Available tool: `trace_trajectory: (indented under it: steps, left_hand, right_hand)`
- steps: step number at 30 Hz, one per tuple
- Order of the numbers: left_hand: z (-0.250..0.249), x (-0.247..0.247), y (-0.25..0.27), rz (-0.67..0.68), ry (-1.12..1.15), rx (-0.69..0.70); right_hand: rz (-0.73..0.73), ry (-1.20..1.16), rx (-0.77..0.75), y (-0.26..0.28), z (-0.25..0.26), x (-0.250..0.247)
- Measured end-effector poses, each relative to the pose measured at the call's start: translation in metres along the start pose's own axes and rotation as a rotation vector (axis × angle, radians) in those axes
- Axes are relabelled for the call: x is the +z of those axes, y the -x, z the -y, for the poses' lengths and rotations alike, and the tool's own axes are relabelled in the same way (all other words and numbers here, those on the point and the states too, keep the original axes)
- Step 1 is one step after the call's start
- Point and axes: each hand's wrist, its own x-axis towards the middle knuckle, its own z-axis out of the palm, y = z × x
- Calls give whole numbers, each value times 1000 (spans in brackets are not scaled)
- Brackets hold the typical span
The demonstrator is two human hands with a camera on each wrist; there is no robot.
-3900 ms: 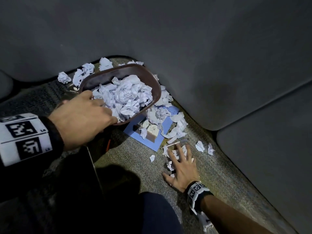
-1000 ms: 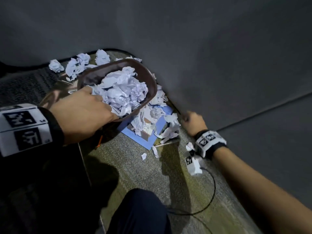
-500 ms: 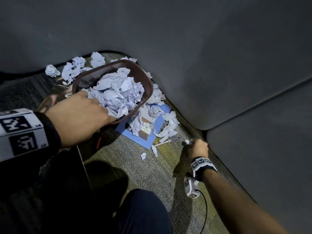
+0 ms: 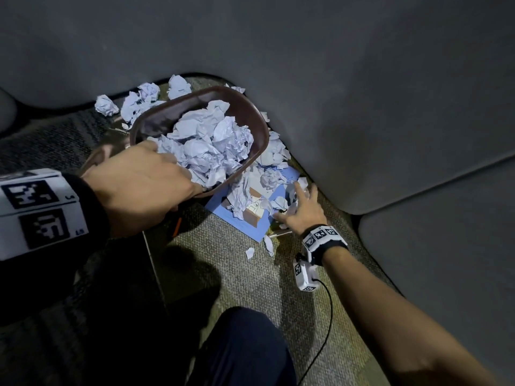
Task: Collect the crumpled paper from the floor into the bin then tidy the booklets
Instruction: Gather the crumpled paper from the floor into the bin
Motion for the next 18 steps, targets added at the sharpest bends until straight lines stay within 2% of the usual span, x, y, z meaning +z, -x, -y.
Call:
trace_trajectory:
  steps: [2,6,12,18]
  left_hand:
    - [0,1,0,-3,-8,1]
    - [2,3,-2,-12,1,-9]
    - [4,4,-3,-52,39,2]
    - [4,3,-2,-67,64,6]
  right_hand:
    - [87,116,-43,-7,-2,5]
    - [151,285,-40,-20,-3,6]
    - [32,277,-137,-24,-3,9]
    - [18,-4,-23,-11,8,-1]
